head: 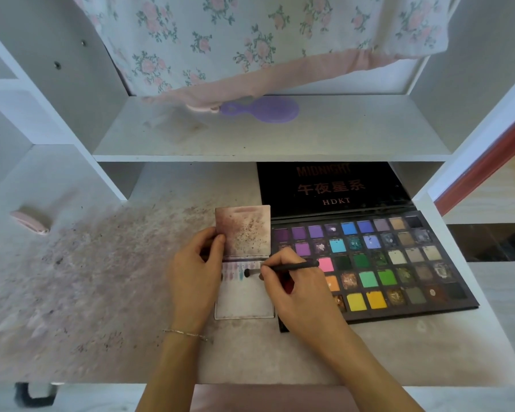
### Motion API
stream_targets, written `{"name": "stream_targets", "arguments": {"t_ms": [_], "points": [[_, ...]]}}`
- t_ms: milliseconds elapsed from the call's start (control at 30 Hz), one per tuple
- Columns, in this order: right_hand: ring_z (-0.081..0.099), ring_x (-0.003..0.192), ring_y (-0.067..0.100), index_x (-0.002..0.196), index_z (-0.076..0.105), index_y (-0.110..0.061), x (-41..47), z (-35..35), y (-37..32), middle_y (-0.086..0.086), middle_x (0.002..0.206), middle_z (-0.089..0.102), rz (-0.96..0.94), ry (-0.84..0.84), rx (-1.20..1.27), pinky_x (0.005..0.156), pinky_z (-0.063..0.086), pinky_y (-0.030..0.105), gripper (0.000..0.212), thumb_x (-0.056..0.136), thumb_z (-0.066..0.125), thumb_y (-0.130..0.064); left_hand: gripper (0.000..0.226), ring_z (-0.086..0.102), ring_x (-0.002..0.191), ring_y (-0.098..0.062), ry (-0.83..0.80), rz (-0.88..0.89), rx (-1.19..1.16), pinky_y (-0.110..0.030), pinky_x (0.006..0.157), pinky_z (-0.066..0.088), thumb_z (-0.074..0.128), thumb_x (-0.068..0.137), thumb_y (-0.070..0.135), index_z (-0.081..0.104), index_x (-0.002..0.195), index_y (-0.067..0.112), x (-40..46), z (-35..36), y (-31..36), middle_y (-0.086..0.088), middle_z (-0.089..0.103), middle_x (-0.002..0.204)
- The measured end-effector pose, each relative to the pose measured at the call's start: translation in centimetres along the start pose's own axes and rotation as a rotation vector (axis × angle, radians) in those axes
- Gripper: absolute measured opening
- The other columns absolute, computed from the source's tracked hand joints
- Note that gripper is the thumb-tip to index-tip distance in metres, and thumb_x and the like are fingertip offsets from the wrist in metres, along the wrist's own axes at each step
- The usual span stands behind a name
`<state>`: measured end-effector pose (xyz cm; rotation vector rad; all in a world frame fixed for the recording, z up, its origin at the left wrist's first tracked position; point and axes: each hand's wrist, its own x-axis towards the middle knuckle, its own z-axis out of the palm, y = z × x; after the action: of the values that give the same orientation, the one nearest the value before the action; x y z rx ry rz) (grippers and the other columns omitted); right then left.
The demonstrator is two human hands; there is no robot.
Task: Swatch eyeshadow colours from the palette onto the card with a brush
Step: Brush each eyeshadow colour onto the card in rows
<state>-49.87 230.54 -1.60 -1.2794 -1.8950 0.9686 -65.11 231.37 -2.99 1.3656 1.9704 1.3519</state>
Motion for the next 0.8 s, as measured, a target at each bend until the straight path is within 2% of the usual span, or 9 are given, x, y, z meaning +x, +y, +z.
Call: {"name": "stream_targets", "arguments": {"t_ms": [100, 267, 333, 433, 567, 800], "points": [[0.053, 0.073, 0.004, 0.079, 0.051, -0.029, -0.01, -0.07, 0.14, -0.017, 0.074, 0.054, -0.009, -0.003, 0.013, 0.062, 0.045, 0.019, 0.012, 0.088, 0.054, -0.020, 0.020, 0.058, 0.075, 0.005, -0.001, -0.006, 0.005, -0.011, 0.066, 0.043, 0.057, 0.088, 0.014, 0.067, 0.105, 0.015, 0.00, 0.05, -0.04, 0.020, 0.060, 0.080], [0.054, 0.075, 0.003, 0.081, 0.050, -0.030, -0.05, 0.00, 0.11, -0.020, 0.075, 0.053, -0.008, 0.000, 0.005, 0.064, 0.046, 0.019, 0.013, 0.089, 0.054, -0.021, 0.019, 0.056, 0.071, 0.012, 0.008, -0.003, 0.018, -0.002, 0.062, 0.041, 0.057, 0.088, 0.015, 0.067, 0.104, 0.017, -0.01, 0.02, -0.12, 0.029, 0.055, 0.078], [0.052, 0.072, 0.003, 0.080, 0.050, -0.028, -0.11, -0.02, 0.15, -0.019, 0.073, 0.052, -0.017, -0.004, 0.005, 0.062, 0.042, 0.018, 0.012, 0.089, 0.054, -0.021, 0.019, 0.056, 0.070, 0.013, 0.005, -0.008, 0.014, -0.001, 0.061, 0.041, 0.057, 0.088, 0.015, 0.067, 0.103, 0.018, -0.03, 0.02, -0.10, 0.029, 0.056, 0.078], [0.052, 0.072, 0.003, 0.080, 0.050, -0.030, -0.14, 0.01, 0.13, -0.018, 0.072, 0.052, -0.021, -0.002, 0.007, 0.061, 0.040, 0.016, 0.013, 0.089, 0.054, -0.021, 0.019, 0.056, 0.071, 0.011, 0.008, -0.011, 0.019, -0.001, 0.061, 0.042, 0.057, 0.088, 0.016, 0.067, 0.104, 0.018, -0.04, 0.01, -0.04, 0.027, 0.056, 0.078], [0.052, 0.073, 0.004, 0.081, 0.051, -0.028, -0.08, 0.12, 0.16, -0.018, 0.074, 0.053, -0.025, 0.009, 0.000, 0.063, 0.045, 0.021, 0.011, 0.089, 0.053, -0.021, 0.019, 0.058, 0.076, 0.006, 0.000, -0.012, 0.015, -0.008, 0.065, 0.043, 0.057, 0.088, 0.016, 0.067, 0.104, 0.018, -0.08, -0.01, 0.03, 0.027, 0.057, 0.079], [0.053, 0.073, 0.004, 0.079, 0.048, -0.032, -0.02, 0.06, 0.19, -0.018, 0.074, 0.053, -0.019, 0.007, 0.005, 0.063, 0.045, 0.019, 0.015, 0.089, 0.054, -0.021, 0.020, 0.056, 0.075, 0.008, 0.002, -0.018, 0.015, -0.006, 0.065, 0.041, 0.056, 0.088, 0.015, 0.067, 0.105, 0.016, -0.02, 0.05, 0.07, 0.023, 0.058, 0.080]]}}
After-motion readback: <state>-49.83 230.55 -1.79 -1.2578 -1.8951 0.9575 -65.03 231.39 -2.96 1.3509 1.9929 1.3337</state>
